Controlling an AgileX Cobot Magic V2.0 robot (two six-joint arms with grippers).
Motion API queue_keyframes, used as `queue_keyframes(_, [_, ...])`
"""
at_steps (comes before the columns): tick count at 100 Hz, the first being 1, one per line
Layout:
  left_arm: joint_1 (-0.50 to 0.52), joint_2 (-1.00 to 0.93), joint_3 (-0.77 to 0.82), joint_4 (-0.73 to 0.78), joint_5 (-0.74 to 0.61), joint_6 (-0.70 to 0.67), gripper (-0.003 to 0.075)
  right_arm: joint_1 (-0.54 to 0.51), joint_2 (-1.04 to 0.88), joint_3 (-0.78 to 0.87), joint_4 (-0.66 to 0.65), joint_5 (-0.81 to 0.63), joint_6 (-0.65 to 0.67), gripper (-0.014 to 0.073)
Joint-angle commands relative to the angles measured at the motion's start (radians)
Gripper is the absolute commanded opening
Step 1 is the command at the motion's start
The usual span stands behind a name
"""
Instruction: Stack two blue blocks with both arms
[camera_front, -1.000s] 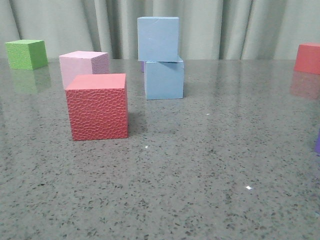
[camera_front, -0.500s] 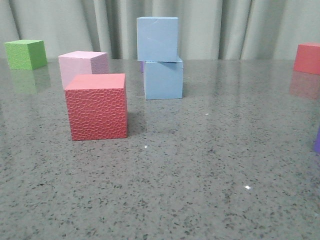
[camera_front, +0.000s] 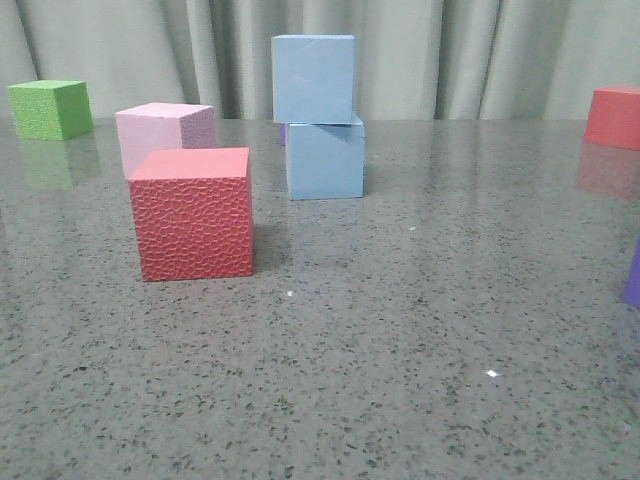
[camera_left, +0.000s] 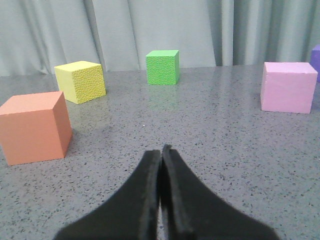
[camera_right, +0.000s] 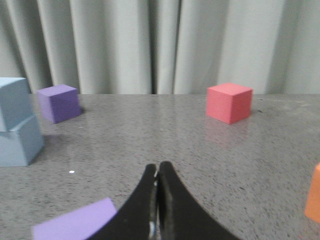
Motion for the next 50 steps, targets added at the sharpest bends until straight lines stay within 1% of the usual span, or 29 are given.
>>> queue_keyframes(1, [0.005, -0.035, 0.025, -0.008, -0.088, -0.002, -0.0019, -0.039, -0.003, 0.047, 0.052, -0.166, -0.042, -0.0069])
queue_keyframes(17, [0.005, -0.035, 0.025, -0.008, -0.088, -0.002, -0.0019, -0.044, -0.093, 0.155, 0.055, -0.163, -0.042, -0.0069])
queue_keyframes(23, [0.005, -0.035, 0.025, -0.008, -0.088, -0.002, -0.0019, -0.044, -0.128, 0.152, 0.055, -0.094, -0.042, -0.0069])
queue_keyframes(30, [0.005, -0.035, 0.025, -0.008, -0.088, -0.002, -0.0019, -0.044, -0.166, 0.152, 0.055, -0.047, -0.042, -0.0069])
queue_keyframes(50, [0.005, -0.035, 0.025, -0.008, -0.088, -0.002, -0.0019, -0.045, -0.167, 0.152, 0.055, -0.017, -0.042, -0.0069])
